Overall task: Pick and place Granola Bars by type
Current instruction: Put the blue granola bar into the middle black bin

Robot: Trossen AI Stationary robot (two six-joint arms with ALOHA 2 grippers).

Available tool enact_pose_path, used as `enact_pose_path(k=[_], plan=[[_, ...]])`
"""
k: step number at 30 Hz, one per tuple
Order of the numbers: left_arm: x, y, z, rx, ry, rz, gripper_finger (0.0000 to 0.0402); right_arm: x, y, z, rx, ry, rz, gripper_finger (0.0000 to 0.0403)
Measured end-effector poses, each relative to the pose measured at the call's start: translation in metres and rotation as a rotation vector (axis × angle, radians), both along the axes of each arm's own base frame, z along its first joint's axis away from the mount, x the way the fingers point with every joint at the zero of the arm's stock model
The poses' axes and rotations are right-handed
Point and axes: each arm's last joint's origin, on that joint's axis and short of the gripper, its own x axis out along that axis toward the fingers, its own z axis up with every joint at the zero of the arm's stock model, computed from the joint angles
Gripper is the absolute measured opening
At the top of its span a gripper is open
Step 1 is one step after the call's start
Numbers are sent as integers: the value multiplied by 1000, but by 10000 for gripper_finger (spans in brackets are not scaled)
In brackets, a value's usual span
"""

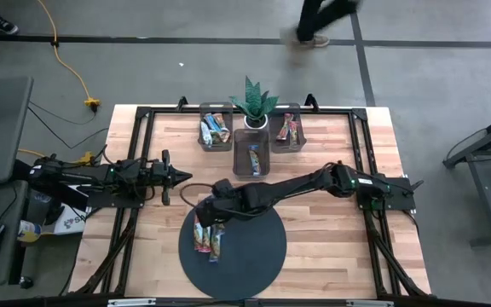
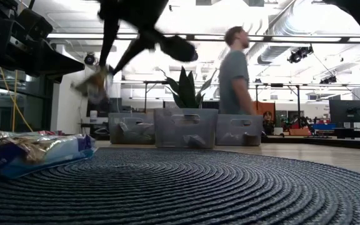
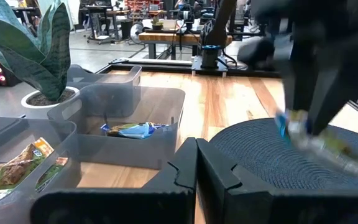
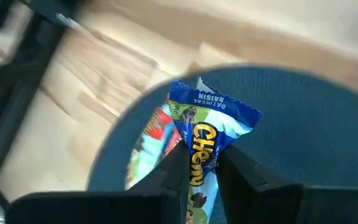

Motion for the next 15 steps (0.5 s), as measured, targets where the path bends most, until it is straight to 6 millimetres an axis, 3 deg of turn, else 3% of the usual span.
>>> enact_pose_path(k=[15], plan=[[0,0,0,0,1,0,1,-41,-13,109,-179,-247,-9,55]])
